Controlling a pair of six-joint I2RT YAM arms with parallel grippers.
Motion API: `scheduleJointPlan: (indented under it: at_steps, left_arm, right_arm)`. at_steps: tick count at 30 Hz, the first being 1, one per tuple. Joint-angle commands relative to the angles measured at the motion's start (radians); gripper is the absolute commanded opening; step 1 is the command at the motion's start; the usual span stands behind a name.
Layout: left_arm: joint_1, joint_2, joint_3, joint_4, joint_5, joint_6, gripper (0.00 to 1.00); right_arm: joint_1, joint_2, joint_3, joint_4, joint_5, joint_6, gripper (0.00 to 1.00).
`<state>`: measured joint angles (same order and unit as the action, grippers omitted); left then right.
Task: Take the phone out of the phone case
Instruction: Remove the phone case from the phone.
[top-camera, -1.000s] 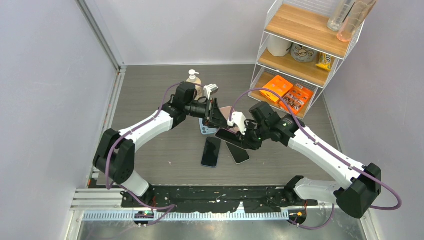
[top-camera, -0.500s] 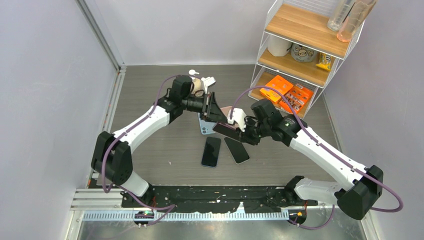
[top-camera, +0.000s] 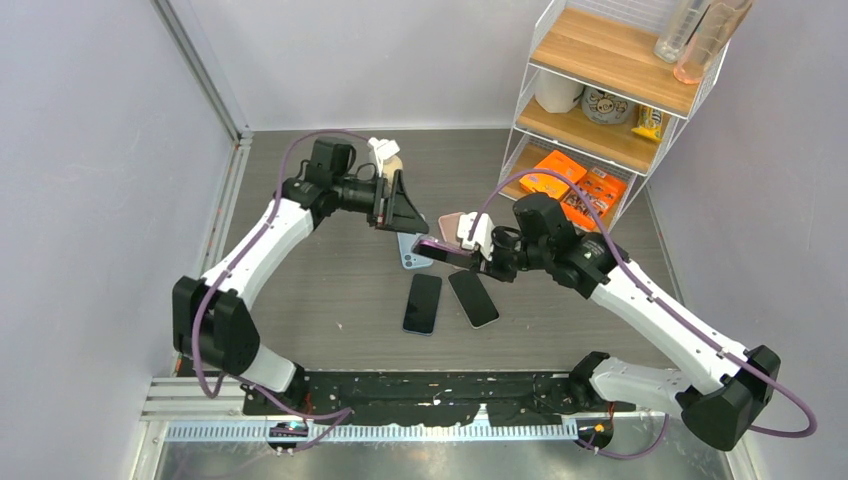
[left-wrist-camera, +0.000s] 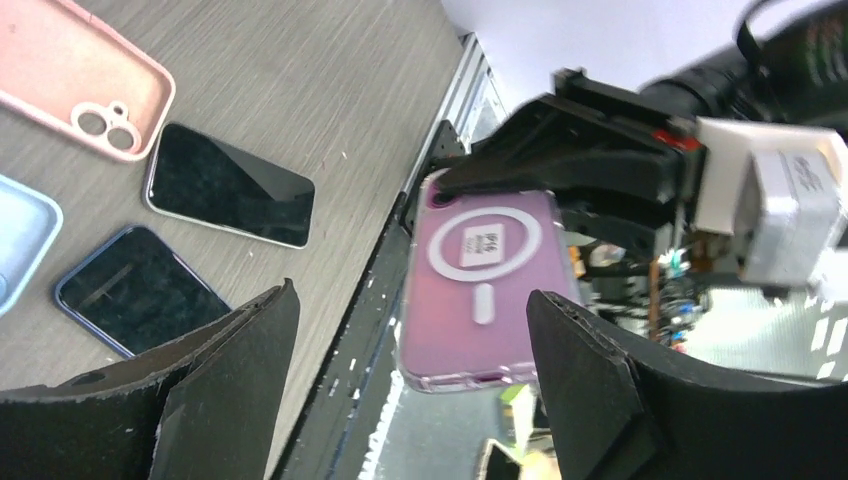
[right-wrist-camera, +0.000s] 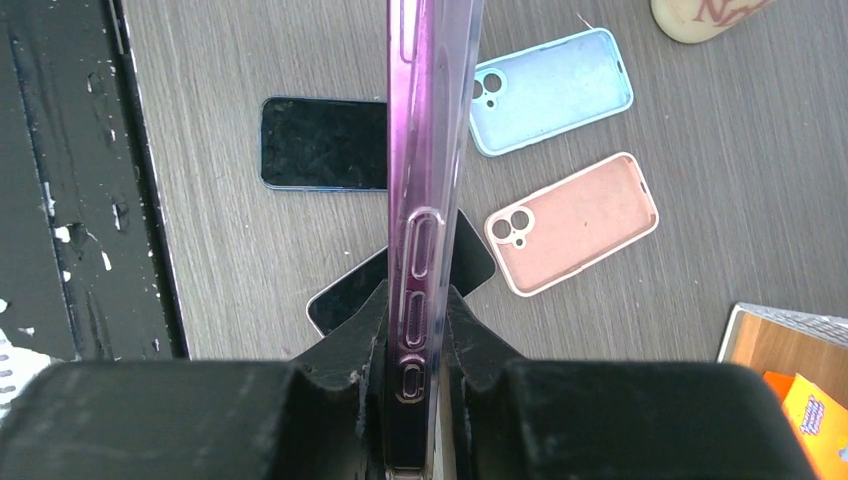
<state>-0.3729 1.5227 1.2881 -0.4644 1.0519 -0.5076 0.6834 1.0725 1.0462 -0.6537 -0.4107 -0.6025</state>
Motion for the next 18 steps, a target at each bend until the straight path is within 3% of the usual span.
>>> scheduleJointPlan:
  at_steps: [1,9,14,18]
  left_arm:
    - [-0.001,-0.116,0.082,-0.128,0.074,0.272,0.91]
    - [-0.001,-0.235,0.133,-0.354,0.075,0.723,0.96]
    - [-0.002,-0.263,0.116,-0.556,0.117,1.054,0.99]
    - [-0.024,-0.293,0.037,-0.530,0.090,1.158,0.99]
  right_arm:
    - [-0.005,0.009,0.075,0.046,-0.073,-0.018,0.05]
    - [-0.027,0.029,0.094,-0.001,-0.179,-0.029,0.05]
    - [-0.066,0.043,0.115,-0.046,-0.346,-0.027,0.05]
    - [-0.078,0.076,0.152,-0.097,-0.464,-0.034,0.05]
